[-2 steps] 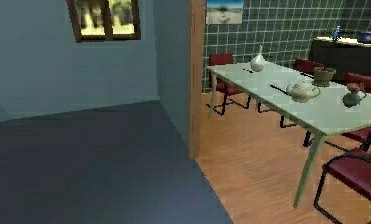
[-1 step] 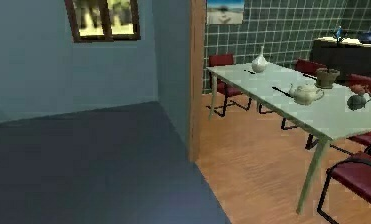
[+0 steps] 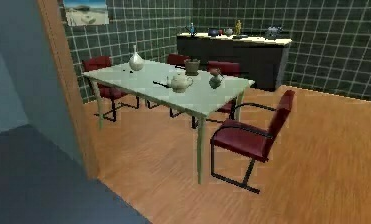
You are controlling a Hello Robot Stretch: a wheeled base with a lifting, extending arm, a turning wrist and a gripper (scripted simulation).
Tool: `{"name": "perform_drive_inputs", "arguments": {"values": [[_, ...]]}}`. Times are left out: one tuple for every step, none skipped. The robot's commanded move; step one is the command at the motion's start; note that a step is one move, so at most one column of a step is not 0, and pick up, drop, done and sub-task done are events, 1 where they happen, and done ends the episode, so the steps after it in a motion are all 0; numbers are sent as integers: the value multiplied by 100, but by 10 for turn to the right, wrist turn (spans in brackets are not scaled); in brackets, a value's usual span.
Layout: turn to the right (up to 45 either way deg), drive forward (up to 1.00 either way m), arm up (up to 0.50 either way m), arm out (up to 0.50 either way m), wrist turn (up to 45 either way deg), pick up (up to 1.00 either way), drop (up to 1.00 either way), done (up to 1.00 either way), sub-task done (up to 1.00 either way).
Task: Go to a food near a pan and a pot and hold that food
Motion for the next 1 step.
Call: {"name": "perform_drive_inputs", "arguments": {"values": [[0, 55, 0, 0, 0, 0, 0, 0, 0]]}}
